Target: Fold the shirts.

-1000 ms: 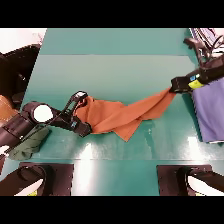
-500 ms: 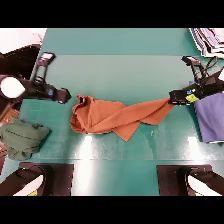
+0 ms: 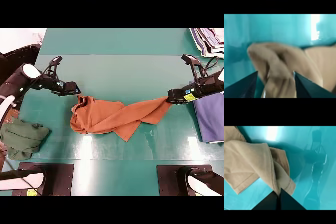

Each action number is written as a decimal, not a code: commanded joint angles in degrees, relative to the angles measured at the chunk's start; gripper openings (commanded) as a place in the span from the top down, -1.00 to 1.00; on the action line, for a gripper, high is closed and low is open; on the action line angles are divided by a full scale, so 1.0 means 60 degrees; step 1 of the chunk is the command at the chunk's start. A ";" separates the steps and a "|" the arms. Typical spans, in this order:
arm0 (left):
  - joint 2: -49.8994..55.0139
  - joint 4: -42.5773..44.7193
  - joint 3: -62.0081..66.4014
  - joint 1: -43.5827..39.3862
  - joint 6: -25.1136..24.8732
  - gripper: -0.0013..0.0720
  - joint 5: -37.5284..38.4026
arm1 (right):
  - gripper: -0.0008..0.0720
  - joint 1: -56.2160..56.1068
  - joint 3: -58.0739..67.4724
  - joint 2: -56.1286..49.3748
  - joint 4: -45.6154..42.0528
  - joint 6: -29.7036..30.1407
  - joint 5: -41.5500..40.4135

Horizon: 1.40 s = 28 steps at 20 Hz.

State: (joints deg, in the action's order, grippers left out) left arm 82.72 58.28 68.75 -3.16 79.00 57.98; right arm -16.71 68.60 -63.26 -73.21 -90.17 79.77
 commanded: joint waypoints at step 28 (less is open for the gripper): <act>-0.6608 0.3231 0.7956 0.0058 0.0812 0.90 0.0648 | 0.94 0.1155 0.7763 0.1603 -0.1650 0.0780 0.0350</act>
State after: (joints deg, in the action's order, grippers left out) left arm 47.37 76.73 114.74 -2.79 82.43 63.83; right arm -9.89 116.31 -58.04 -78.28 -85.69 83.85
